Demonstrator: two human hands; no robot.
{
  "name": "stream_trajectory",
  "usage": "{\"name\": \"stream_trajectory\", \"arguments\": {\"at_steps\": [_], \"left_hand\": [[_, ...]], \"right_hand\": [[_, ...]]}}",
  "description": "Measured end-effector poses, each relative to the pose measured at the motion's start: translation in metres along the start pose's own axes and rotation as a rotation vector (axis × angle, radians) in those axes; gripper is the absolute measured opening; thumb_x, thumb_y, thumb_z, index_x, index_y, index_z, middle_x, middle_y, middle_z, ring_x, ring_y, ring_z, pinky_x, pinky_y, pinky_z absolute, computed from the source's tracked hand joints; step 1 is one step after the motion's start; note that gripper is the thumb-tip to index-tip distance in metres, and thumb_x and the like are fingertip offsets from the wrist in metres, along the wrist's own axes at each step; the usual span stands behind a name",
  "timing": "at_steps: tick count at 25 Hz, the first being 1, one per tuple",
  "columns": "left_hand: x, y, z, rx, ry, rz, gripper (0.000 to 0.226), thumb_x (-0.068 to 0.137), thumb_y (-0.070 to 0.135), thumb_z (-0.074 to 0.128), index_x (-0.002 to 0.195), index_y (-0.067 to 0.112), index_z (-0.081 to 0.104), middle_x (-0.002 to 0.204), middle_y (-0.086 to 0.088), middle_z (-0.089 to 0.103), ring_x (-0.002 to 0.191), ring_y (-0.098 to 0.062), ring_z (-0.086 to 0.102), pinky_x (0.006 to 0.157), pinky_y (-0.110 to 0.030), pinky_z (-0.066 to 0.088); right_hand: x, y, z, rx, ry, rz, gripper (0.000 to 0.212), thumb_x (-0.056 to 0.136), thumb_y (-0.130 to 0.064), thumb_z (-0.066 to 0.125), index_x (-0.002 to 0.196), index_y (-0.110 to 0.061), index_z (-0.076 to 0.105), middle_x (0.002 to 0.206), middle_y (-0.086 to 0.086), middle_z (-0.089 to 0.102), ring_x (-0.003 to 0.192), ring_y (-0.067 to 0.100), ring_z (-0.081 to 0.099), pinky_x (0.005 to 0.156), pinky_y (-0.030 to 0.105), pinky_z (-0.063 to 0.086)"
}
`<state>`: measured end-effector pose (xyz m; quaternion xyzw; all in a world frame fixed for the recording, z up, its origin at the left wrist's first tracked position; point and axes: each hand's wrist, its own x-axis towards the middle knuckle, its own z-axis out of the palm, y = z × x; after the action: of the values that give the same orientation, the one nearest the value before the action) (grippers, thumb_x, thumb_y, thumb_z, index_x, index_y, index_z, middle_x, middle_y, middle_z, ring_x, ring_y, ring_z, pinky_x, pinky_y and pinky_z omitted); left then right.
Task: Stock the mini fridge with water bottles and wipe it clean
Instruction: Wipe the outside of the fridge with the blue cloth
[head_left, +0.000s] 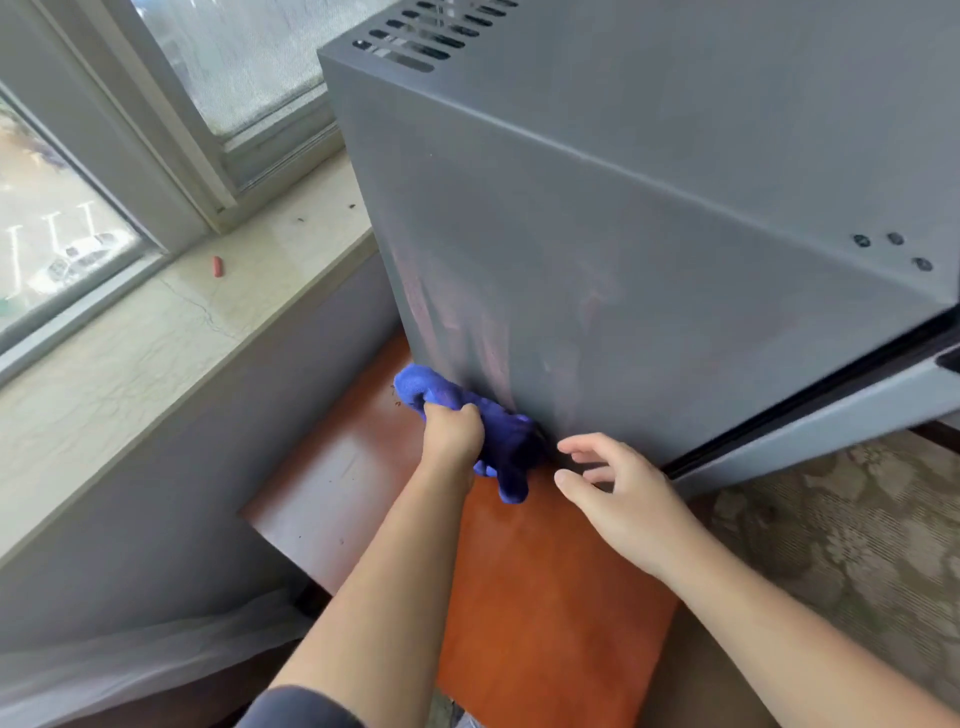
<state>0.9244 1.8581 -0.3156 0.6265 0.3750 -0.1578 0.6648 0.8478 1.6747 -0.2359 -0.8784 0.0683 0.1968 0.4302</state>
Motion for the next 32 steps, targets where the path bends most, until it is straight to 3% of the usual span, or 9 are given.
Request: {"name": "stream_trajectory", "arguments": {"at_steps": [5,6,7,8,14,20,24,27,32], "left_hand": [[0.032,-0.003,0.023,-0.295,0.061,-0.090,0.044,0.082,-0.003,0.031,0.110,0.027,0.045,0.097,0.001,0.045,0.070,-0.018,0.042,0.056,-0.028,0.042],[0.034,-0.003,0.027,-0.283,0.091,-0.078,0.042,0.080,-0.006,0.031,0.107,0.023,0.045,0.096,0.001,0.040,0.071,-0.020,0.038,0.061,-0.033,0.023],[0.039,-0.004,0.031,-0.271,0.113,-0.069,0.039,0.077,-0.007,0.031,0.105,0.015,0.046,0.097,-0.001,0.036,0.077,-0.021,0.037,0.063,-0.039,0.052],[0.042,-0.005,0.032,-0.248,0.127,-0.047,0.037,0.073,-0.007,0.031,0.102,0.010,0.047,0.099,-0.002,0.034,0.083,-0.021,0.036,0.059,-0.024,0.048],[0.018,0.009,0.013,-0.217,0.001,0.072,0.032,0.082,-0.008,0.034,0.084,0.019,0.050,0.099,-0.008,0.053,0.093,-0.026,0.051,0.089,-0.046,0.050],[-0.040,0.068,-0.004,-0.213,0.021,0.305,0.027,0.073,0.003,0.044,0.087,0.024,0.055,0.087,-0.006,0.056,0.084,-0.028,0.051,0.068,-0.041,0.044],[-0.080,0.114,-0.017,-0.194,0.051,0.433,0.027,0.065,0.010,0.048,0.086,0.024,0.057,0.084,-0.003,0.058,0.081,-0.025,0.055,0.075,-0.042,0.049],[-0.099,0.140,-0.029,-0.194,0.061,0.534,0.020,0.078,0.001,0.047,0.078,0.021,0.051,0.070,0.001,0.048,0.067,-0.020,0.046,0.066,-0.037,0.043],[-0.096,0.148,-0.034,-0.047,0.025,0.478,0.017,0.081,0.009,0.053,0.093,0.021,0.056,0.079,0.000,0.056,0.077,-0.023,0.056,0.073,-0.040,0.051]], "right_hand": [[0.000,0.017,0.013,0.110,-0.051,0.125,0.020,0.092,-0.028,0.068,0.107,-0.041,0.068,0.110,-0.020,0.067,0.096,-0.004,0.065,0.079,0.015,0.047],[0.000,0.020,0.013,0.119,-0.054,0.139,0.020,0.092,-0.027,0.068,0.106,-0.041,0.069,0.109,-0.020,0.067,0.096,-0.003,0.065,0.077,0.014,0.046],[0.000,0.023,0.013,0.125,-0.056,0.150,0.020,0.093,-0.027,0.068,0.106,-0.041,0.069,0.109,-0.019,0.068,0.095,-0.002,0.066,0.078,0.014,0.047],[-0.001,0.024,0.012,0.134,-0.060,0.157,0.019,0.092,-0.027,0.068,0.105,-0.042,0.069,0.108,-0.019,0.068,0.094,-0.002,0.067,0.080,0.017,0.049],[-0.001,0.005,0.008,0.182,-0.046,0.112,0.023,0.091,-0.024,0.067,0.104,-0.043,0.071,0.107,-0.019,0.071,0.092,0.000,0.068,0.088,0.031,0.057],[0.014,-0.051,0.010,0.174,-0.120,0.043,0.010,0.094,-0.032,0.066,0.097,-0.030,0.075,0.095,-0.011,0.076,0.091,0.008,0.071,0.082,0.032,0.057],[0.016,-0.077,0.030,0.691,-0.456,0.354,0.054,0.085,-0.061,0.066,0.122,-0.023,0.065,0.122,0.001,0.073,0.109,0.020,0.071,0.087,0.040,0.058],[0.018,-0.108,0.031,1.157,-0.381,0.195,0.059,0.077,-0.052,0.069,0.128,-0.023,0.065,0.132,0.000,0.069,0.123,0.021,0.065,0.089,0.037,0.055],[0.033,-0.131,0.024,1.106,-0.224,0.191,0.063,0.078,-0.055,0.074,0.123,-0.013,0.071,0.119,0.009,0.074,0.094,0.018,0.071,0.081,0.035,0.059]]}}
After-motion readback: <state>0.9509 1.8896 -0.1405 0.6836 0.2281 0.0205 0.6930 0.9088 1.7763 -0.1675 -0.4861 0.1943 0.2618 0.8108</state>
